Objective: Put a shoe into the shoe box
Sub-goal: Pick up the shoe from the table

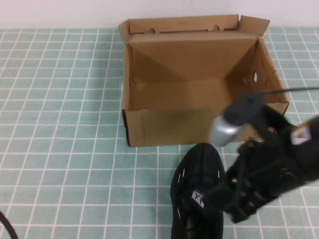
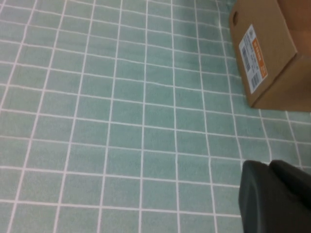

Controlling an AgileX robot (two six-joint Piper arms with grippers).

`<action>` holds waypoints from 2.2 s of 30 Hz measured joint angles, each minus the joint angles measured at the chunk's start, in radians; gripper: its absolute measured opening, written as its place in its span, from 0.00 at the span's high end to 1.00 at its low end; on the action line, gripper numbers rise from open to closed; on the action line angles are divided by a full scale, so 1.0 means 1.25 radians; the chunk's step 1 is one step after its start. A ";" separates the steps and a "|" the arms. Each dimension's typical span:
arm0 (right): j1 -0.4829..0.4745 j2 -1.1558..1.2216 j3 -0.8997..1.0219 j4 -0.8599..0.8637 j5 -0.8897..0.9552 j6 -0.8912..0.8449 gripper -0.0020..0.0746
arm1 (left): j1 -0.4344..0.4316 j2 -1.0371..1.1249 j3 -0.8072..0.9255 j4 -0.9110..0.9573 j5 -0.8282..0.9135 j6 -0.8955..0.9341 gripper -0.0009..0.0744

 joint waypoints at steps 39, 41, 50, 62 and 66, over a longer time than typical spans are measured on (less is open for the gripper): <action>0.075 0.220 -0.062 -0.354 -0.050 0.205 0.26 | -0.042 0.001 0.020 0.027 0.001 0.011 0.99; 0.075 0.222 -0.062 -0.354 -0.072 0.203 0.26 | -0.042 0.001 0.020 0.027 0.001 0.011 0.99; 0.075 0.222 -0.062 -0.349 -0.083 0.194 0.50 | -0.042 0.001 0.020 0.027 0.001 0.011 0.99; 0.075 0.222 -0.064 -0.251 -0.080 0.144 0.98 | -0.042 0.001 0.020 0.027 0.000 0.011 0.99; 0.079 0.214 -0.087 -0.198 -0.051 0.136 0.98 | -0.042 0.001 0.020 0.027 0.001 0.011 0.99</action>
